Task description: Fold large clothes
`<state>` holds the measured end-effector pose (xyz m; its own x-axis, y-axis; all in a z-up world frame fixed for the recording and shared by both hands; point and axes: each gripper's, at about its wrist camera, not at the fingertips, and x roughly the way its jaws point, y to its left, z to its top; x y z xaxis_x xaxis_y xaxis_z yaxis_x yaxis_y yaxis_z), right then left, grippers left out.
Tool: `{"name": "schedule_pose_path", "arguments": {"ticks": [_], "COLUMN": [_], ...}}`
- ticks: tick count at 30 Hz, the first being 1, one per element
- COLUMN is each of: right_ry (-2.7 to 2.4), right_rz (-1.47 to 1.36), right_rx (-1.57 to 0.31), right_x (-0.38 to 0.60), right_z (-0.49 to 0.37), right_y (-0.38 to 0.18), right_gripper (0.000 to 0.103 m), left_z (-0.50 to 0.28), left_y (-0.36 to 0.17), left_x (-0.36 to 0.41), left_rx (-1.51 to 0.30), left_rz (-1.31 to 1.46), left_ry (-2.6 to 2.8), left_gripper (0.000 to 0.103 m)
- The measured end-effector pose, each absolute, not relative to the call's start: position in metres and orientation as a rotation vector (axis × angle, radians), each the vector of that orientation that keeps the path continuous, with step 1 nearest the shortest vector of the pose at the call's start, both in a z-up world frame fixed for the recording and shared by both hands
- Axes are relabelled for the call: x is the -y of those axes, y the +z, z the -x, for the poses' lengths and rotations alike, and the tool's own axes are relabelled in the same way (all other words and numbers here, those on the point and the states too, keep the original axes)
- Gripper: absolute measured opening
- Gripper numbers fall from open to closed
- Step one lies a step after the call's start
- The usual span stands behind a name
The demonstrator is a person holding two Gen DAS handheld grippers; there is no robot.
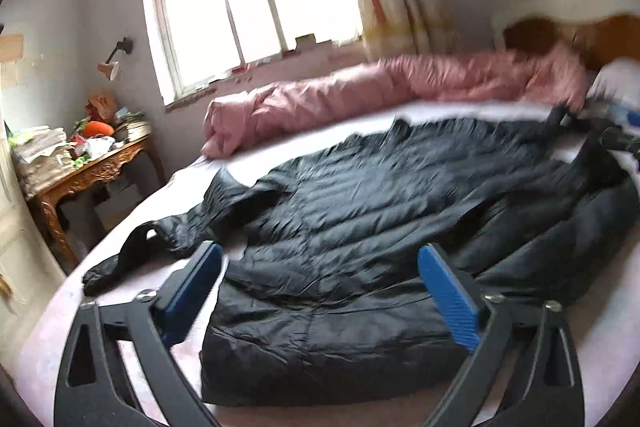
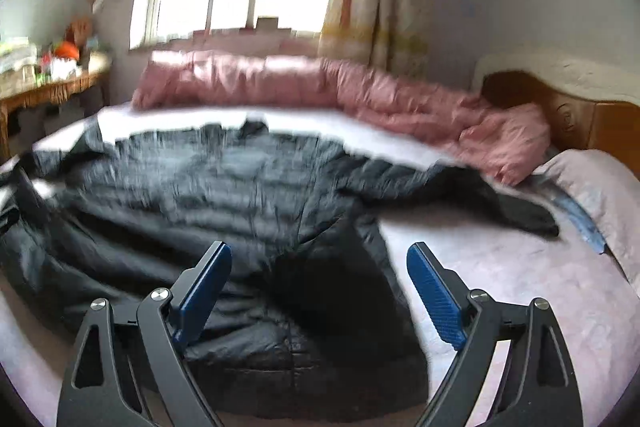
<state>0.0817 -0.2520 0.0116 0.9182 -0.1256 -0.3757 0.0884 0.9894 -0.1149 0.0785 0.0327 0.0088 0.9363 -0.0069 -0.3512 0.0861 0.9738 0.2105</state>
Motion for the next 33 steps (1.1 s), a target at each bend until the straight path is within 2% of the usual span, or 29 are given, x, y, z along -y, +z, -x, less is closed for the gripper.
{"name": "schedule_pose_path", "arguments": {"ticks": [2, 3, 4, 10, 18, 22, 26, 32, 33], "right_ry": [-0.069, -0.026, 0.036, 0.264, 0.123, 0.104, 0.083, 0.111, 0.153], "right_rz": [0.069, 0.057, 0.048, 0.013, 0.112, 0.101, 0.046, -0.096, -0.113], "right_rx": [-0.345, -0.348, -0.379, -0.732, -0.784, -0.814, -0.837, -0.698, -0.674], "right_x": [0.251, 0.249, 0.246, 0.215, 0.207, 0.229, 0.255, 0.273, 0.268], "right_z": [-0.068, -0.064, -0.063, -0.094, -0.117, -0.126, -0.131, -0.118, -0.115], "right_y": [0.022, 0.025, 0.026, -0.015, -0.042, -0.044, -0.043, -0.013, -0.009], "right_gripper": [0.093, 0.101, 0.103, 0.103, 0.103, 0.103, 0.103, 0.091, 0.09], "left_z": [-0.07, -0.069, -0.071, -0.103, -0.131, -0.149, -0.144, -0.109, -0.104], "left_y": [0.011, 0.01, 0.007, -0.031, -0.049, -0.057, -0.051, -0.012, -0.007], "left_x": [-0.03, -0.027, -0.023, -0.012, -0.047, -0.09, -0.109, -0.087, -0.077], "left_rx": [-0.382, -0.41, -0.449, -0.687, -0.768, -0.846, -0.815, -0.589, -0.568], "left_rz": [-0.205, -0.206, -0.212, -0.18, -0.101, 0.079, 0.086, 0.073, 0.066], "left_ry": [-0.126, -0.16, -0.196, -0.206, 0.018, 0.014, 0.084, -0.065, -0.131], "left_gripper": [0.103, 0.103, 0.103, 0.103, 0.103, 0.103, 0.103, 0.092, 0.084]}}
